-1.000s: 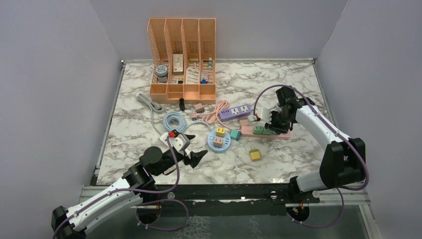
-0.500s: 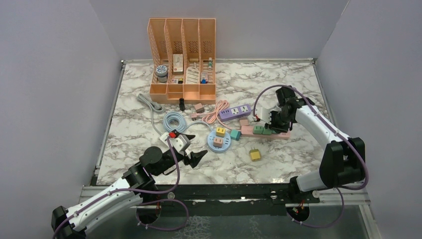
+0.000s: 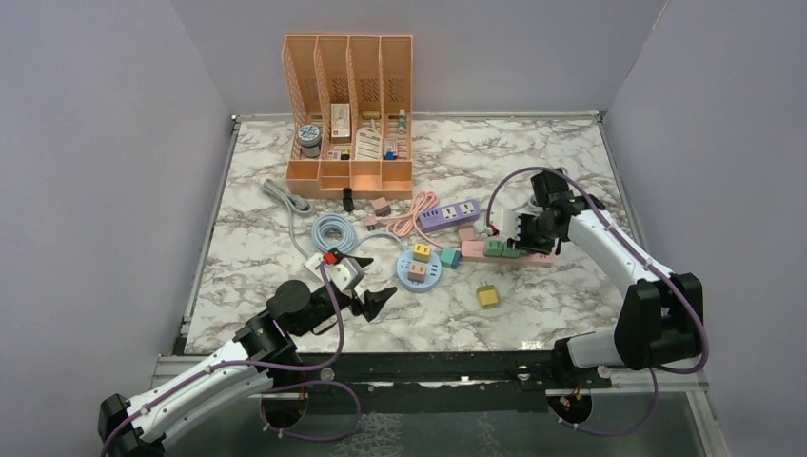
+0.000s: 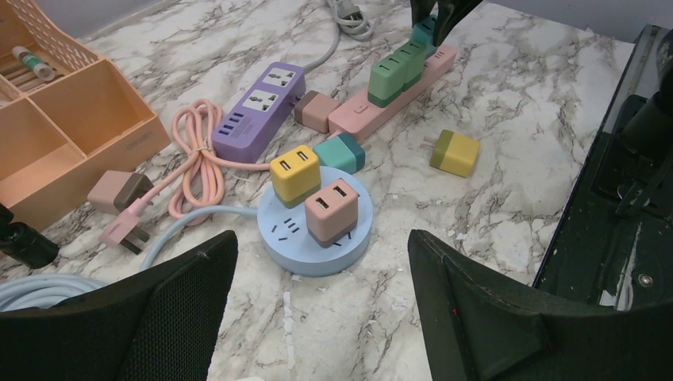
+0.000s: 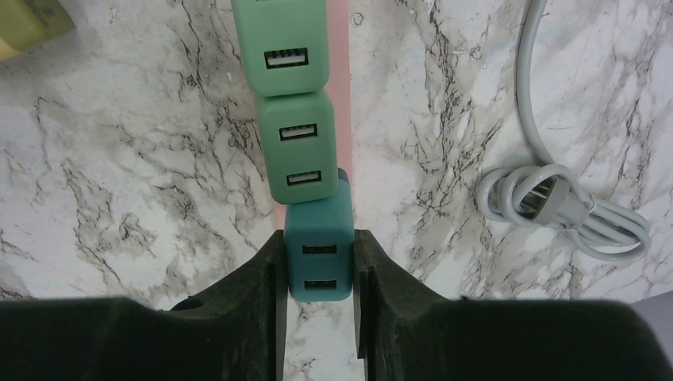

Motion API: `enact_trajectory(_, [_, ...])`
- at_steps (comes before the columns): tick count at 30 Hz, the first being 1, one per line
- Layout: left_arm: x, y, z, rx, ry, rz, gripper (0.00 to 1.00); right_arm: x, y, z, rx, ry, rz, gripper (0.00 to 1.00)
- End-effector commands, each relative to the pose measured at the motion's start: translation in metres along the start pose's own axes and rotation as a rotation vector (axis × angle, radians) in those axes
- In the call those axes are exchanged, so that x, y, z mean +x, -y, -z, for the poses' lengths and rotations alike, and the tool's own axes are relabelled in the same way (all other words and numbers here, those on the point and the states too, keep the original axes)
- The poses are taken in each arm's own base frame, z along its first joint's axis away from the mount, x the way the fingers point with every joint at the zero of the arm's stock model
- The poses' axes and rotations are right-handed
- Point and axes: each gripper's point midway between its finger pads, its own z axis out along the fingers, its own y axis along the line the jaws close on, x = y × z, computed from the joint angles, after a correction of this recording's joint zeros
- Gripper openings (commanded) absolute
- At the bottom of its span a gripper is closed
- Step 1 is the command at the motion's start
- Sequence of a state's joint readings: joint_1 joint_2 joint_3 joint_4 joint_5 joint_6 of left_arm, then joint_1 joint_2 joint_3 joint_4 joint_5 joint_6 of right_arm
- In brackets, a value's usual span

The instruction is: Insert the plug

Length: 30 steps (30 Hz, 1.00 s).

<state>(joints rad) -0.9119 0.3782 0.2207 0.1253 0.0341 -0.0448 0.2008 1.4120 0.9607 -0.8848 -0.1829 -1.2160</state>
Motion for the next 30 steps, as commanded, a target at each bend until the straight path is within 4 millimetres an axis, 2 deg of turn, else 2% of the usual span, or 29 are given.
enact_trajectory(1, [-0.015,0.002,0.001,0.015,0.041,-0.015,0.81,-0.009,-0.075,-0.024,-0.276,0.092,-0.123,0.01])
enact_trajectory(7, [-0.015,0.004,0.000,0.026,0.039,-0.020,0.81,-0.008,-0.088,-0.021,-0.286,0.099,-0.131,0.01])
enact_trajectory(16, [-0.013,0.006,-0.001,0.037,0.032,-0.017,0.81,-0.023,-0.071,-0.013,-0.231,0.158,-0.133,0.01])
enact_trajectory(30, [-0.016,0.005,0.001,0.032,0.042,-0.016,0.81,0.001,-0.063,-0.049,-0.250,0.061,-0.088,0.01])
